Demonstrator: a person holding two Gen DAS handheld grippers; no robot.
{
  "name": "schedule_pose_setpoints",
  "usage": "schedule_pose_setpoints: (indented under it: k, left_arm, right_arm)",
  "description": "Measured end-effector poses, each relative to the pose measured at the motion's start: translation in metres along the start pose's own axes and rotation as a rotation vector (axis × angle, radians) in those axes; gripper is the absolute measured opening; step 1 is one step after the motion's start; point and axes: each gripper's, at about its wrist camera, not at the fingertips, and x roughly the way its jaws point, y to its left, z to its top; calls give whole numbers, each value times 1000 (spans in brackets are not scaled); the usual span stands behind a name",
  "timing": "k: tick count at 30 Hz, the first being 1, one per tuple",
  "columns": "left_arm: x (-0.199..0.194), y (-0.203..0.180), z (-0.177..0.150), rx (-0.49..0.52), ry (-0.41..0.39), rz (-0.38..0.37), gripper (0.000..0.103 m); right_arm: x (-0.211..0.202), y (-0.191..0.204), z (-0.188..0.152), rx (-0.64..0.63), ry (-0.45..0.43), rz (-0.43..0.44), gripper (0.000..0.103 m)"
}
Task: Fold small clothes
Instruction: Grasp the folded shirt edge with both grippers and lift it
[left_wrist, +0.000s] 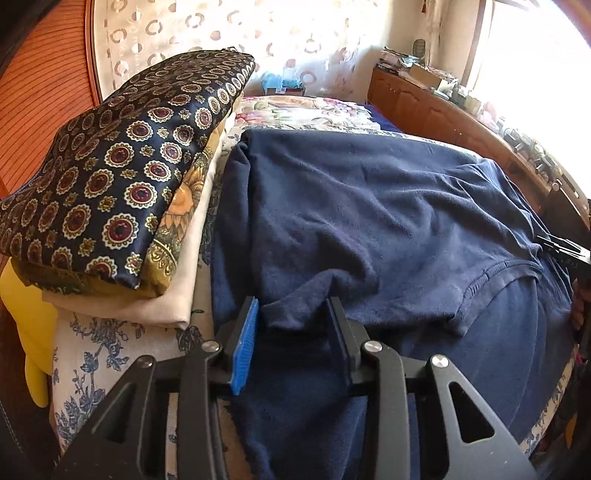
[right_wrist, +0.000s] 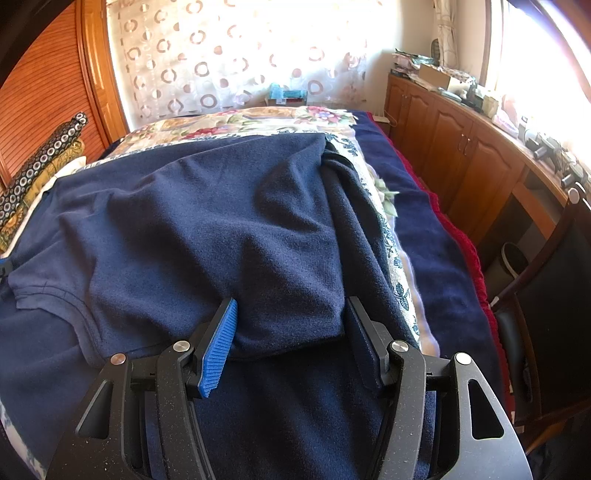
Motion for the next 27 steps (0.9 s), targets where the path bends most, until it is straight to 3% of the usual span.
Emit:
schedule_pose_setpoints:
  k: [1, 3, 5, 8, 10, 12, 14, 27]
  left_arm:
    - [-1, -2, -1, 6, -3, -4, 34]
    - [-4, -6, -1, 31, -31, -3, 10]
    - [-10, -7, 2, 49, -59, -3, 4]
    - [-19, -14, 5, 76, -96, -1, 3]
    - [-26, -18, 7, 86, -121, -6, 3]
    - [-34, -18, 10, 80, -147, -12, 3]
    - [-41, -16, 13, 71, -173, -16, 3]
    - [-105, -19, 17, 56, -330, -77, 3]
  right_arm:
    - [0, 0, 0, 0, 0, 0, 60]
    - [0, 0, 0, 0, 0, -2, 60]
    - [0, 0, 0, -2, -1, -2, 60]
    - [-3, 2, -1, -23, -7, 5, 50]
    - [-5, 6, 0, -31, -14, 14, 37]
    - [-10, 6, 1, -41, -33, 12, 14]
    - [-19, 11, 2, -71, -75, 12, 7]
    - [-87, 1, 20, -70, -231, 113, 2]
